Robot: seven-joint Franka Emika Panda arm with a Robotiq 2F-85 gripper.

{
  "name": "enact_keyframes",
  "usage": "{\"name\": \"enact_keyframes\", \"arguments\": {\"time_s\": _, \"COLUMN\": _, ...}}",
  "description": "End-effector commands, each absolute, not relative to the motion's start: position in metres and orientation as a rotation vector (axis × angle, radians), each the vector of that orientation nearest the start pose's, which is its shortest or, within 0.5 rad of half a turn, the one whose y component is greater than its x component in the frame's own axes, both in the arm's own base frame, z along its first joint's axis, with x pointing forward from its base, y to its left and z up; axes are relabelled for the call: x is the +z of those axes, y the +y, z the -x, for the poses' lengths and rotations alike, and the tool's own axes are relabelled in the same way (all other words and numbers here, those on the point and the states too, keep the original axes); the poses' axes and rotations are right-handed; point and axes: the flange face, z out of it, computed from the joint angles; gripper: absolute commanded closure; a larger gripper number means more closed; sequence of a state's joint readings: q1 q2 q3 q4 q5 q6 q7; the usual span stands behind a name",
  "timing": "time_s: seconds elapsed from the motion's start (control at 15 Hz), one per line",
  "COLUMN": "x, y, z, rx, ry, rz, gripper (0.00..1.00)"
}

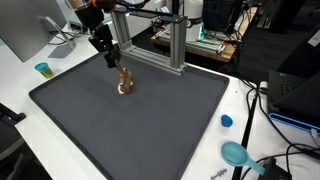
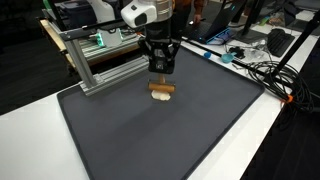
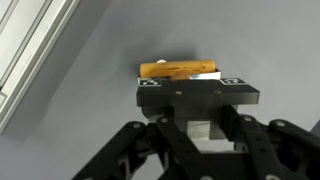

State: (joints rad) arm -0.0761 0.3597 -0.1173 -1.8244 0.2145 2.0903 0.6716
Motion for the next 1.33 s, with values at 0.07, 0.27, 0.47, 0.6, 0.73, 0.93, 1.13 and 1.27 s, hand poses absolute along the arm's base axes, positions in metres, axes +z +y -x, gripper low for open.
{"name": "enact_keyframes", "arguments": {"time_s": 0.07, "x": 0.325, "y": -0.101, "z": -0.628, "rx": 0.208, "ry": 1.395, "rz": 2.655, "gripper": 0.77}}
{"name": "enact_keyframes", "arguments": {"time_s": 0.27, "x": 0.311, "y": -0.103, "z": -0.637, "rx": 0.17, "ry": 1.438, "rz": 2.652, "gripper": 0.77}}
{"name": "enact_keyframes", "arguments": {"time_s": 0.47, "x": 0.307, "y": -0.113, "z": -0.642, "rx": 0.166, "ry": 1.482, "rz": 2.642, "gripper": 0.77}}
{"name": "enact_keyframes", "arguments": {"time_s": 0.6, "x": 0.309, "y": -0.124, "z": -0.642, "rx": 0.18, "ry": 1.518, "rz": 2.622, "gripper": 0.77}}
{"name": "enact_keyframes", "arguments": {"time_s": 0.73, "x": 0.308, "y": -0.131, "z": -0.645, "rx": 0.185, "ry": 1.542, "rz": 2.621, "gripper": 0.77}}
{"name": "enact_keyframes", "arguments": {"time_s": 0.93, "x": 0.308, "y": -0.138, "z": -0.648, "rx": 0.213, "ry": 1.558, "rz": 2.617, "gripper": 0.77}}
{"name": "enact_keyframes", "arguments": {"time_s": 1.13, "x": 0.299, "y": -0.141, "z": -0.653, "rx": 0.264, "ry": 1.58, "rz": 2.614, "gripper": 0.77}}
{"name": "enact_keyframes", "arguments": {"time_s": 1.27, "x": 0.293, "y": -0.14, "z": -0.657, "rx": 0.283, "ry": 1.597, "rz": 2.609, "gripper": 0.77}}
